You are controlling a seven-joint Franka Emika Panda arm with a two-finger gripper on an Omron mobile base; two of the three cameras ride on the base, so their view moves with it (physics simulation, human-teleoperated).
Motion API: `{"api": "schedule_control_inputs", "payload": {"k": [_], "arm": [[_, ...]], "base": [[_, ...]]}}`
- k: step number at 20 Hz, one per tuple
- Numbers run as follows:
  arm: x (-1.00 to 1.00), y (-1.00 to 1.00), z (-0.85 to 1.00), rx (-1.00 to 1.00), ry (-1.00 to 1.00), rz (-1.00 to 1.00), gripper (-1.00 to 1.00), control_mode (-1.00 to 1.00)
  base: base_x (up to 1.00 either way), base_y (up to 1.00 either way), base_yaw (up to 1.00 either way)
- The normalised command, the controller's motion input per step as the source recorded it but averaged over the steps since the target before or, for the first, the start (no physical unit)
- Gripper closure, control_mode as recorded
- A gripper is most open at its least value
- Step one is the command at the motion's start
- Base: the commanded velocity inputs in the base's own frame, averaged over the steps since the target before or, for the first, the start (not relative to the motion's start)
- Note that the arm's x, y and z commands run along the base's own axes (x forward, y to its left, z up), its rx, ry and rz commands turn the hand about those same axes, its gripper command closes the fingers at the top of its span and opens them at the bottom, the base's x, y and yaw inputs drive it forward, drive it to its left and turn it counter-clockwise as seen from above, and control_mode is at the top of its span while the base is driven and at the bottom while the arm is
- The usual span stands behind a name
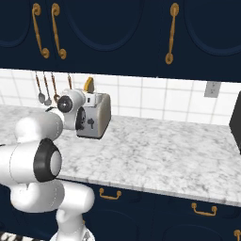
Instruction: Start the toaster. Once the lever pops up, take the bread to the plate on the dining counter.
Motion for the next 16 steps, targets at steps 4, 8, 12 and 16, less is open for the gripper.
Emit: {"api": "schedule_control_inputs", "payload": {"k": [4,8,12,16], "arm": [[-0.88,0.0,0.56,-0.02,0.08,0.01,1.0,-1.0],[-1.0,-0.07,0.2,-0.03,0.27,0.04,1.0,-1.0],[-0.95,-0.3,0.09,0.0,0.3,0.02,1.0,-1.0],[-0.9,-0.3,0.15,0.0,0.31,0.0,1.0,-1.0]], "base": [[0.0,0.0,0.0],[0.0,0.0,0.0],[0.0,0.0,0.0],[0.0,0.0,0.0]]}}
